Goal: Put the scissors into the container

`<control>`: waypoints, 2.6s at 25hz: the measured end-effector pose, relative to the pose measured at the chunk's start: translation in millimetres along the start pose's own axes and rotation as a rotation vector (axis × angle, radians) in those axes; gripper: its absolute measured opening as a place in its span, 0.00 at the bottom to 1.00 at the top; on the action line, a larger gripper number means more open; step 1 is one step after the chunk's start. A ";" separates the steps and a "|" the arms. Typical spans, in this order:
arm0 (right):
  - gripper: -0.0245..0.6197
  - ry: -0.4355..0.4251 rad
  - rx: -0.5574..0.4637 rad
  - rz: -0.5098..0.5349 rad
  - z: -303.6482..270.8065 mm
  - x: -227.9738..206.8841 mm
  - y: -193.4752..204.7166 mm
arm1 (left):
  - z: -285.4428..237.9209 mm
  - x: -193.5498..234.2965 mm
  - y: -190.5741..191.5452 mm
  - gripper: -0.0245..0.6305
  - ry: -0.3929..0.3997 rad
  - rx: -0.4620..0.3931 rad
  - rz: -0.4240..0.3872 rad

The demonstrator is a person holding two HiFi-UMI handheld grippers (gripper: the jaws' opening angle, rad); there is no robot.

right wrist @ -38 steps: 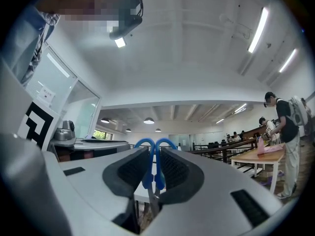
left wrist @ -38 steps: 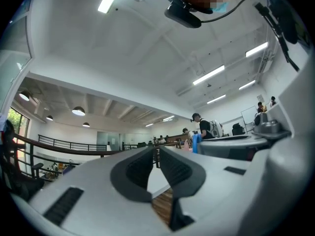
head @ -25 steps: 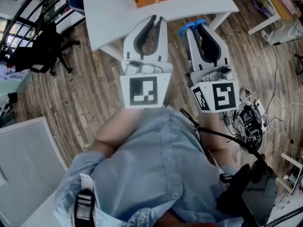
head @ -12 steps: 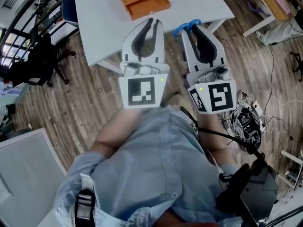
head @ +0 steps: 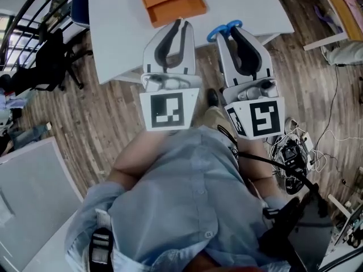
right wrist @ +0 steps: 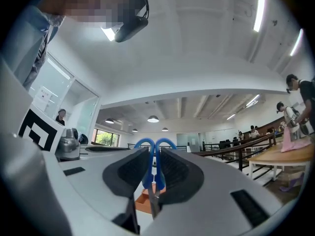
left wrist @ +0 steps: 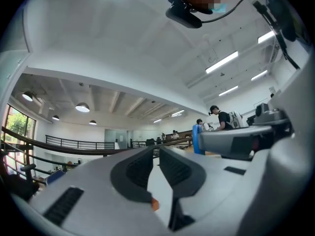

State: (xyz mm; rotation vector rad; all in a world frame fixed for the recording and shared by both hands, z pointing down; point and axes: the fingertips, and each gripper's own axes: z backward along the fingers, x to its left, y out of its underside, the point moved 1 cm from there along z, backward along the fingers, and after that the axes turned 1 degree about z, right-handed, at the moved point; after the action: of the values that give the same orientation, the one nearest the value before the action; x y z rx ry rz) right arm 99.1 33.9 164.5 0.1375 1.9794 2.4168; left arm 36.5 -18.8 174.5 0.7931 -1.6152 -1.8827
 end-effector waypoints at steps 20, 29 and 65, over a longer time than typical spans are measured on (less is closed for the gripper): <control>0.17 -0.346 -0.103 -0.025 -135.0 -85.4 -3.3 | -119.6 40.5 -25.3 0.11 -0.341 -0.055 -0.086; 0.17 -0.402 -0.035 -0.002 -184.3 -70.1 23.6 | -140.9 88.6 -3.4 0.11 -0.381 -0.022 -0.053; 0.17 -0.542 0.481 -0.008 -256.3 -30.7 277.5 | -177.2 193.1 209.0 0.11 -0.447 0.338 0.193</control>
State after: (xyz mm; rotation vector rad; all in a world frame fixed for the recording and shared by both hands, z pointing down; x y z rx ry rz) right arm 122.2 -273.8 384.5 0.6974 2.1970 1.5988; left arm 36.6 -308.3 343.6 0.3316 -2.2382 -1.7527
